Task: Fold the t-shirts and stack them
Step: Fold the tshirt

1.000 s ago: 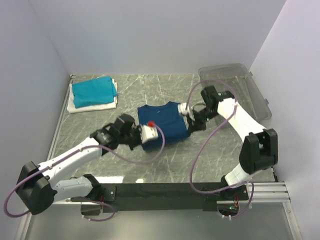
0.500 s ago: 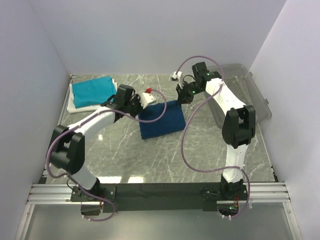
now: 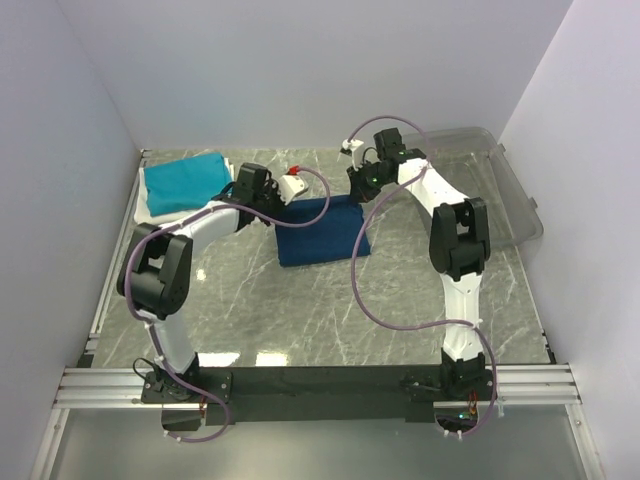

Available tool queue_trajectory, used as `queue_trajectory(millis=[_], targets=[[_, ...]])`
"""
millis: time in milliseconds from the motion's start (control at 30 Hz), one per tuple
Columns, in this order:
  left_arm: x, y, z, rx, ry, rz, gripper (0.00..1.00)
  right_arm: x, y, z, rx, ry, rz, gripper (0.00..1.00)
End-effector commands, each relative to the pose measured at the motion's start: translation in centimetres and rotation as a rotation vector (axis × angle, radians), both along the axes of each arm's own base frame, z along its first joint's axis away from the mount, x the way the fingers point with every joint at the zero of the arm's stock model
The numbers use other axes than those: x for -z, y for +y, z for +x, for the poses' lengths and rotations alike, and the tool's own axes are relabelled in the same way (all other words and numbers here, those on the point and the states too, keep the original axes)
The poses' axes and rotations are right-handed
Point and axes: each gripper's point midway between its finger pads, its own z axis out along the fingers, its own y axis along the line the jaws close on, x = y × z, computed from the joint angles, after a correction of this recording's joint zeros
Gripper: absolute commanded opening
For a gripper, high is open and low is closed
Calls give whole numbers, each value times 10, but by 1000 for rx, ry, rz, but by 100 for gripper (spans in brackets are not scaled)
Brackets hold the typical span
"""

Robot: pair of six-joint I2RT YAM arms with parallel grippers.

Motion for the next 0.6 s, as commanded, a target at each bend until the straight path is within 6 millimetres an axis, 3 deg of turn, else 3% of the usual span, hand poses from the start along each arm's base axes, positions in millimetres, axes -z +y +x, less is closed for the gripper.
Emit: queue_trajectory(millis=[0, 567], targets=[[-22, -5, 24, -38, -76, -42, 1, -22, 3, 28, 69, -91, 10, 0], [-6, -8, 60, -158, -89, -82, 1, -8, -14, 49, 236, -105, -74, 0]])
